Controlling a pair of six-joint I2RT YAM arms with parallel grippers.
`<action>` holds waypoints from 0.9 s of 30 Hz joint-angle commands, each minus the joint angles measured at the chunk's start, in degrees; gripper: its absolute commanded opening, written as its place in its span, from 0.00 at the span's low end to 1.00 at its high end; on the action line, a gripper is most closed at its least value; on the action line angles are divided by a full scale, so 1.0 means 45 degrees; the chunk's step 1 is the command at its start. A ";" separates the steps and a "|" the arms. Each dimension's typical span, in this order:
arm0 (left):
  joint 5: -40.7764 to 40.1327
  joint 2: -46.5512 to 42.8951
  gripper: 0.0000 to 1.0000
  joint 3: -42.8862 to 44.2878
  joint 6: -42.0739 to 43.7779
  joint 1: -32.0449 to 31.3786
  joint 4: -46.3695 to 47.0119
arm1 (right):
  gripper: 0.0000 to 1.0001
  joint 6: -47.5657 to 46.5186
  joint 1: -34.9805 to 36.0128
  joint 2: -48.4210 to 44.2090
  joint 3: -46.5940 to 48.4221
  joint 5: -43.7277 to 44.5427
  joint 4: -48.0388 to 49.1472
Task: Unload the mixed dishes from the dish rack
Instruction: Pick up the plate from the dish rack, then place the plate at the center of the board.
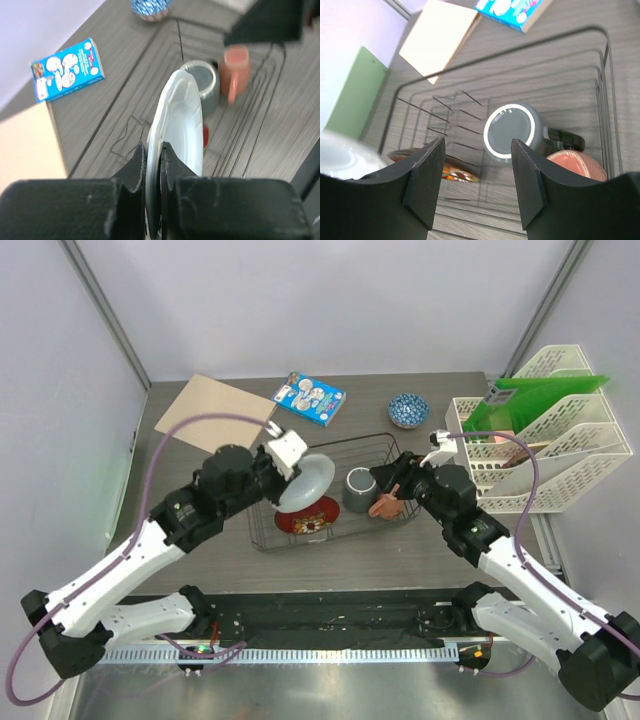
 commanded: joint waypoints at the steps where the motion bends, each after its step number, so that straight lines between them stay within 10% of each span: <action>1: 0.2204 0.0555 0.00 0.1641 -0.5152 0.2033 0.1276 | 0.61 -0.0329 0.0034 -0.0301 0.0960 0.0055 0.0114; 5: 0.4088 0.0693 0.00 0.1213 -0.7986 0.4394 0.2933 | 0.61 -0.0291 0.0054 -0.0398 0.0922 0.0054 -0.0004; 16: 0.2449 0.2699 0.00 0.0198 -1.5600 1.0453 0.6152 | 0.60 0.0490 0.0034 -0.0983 -0.0211 -0.0375 0.0777; 27: 0.2526 0.8268 0.01 0.0353 -1.5473 1.2545 1.0453 | 0.61 0.0590 0.0053 -0.1765 -0.1305 -0.0962 0.1110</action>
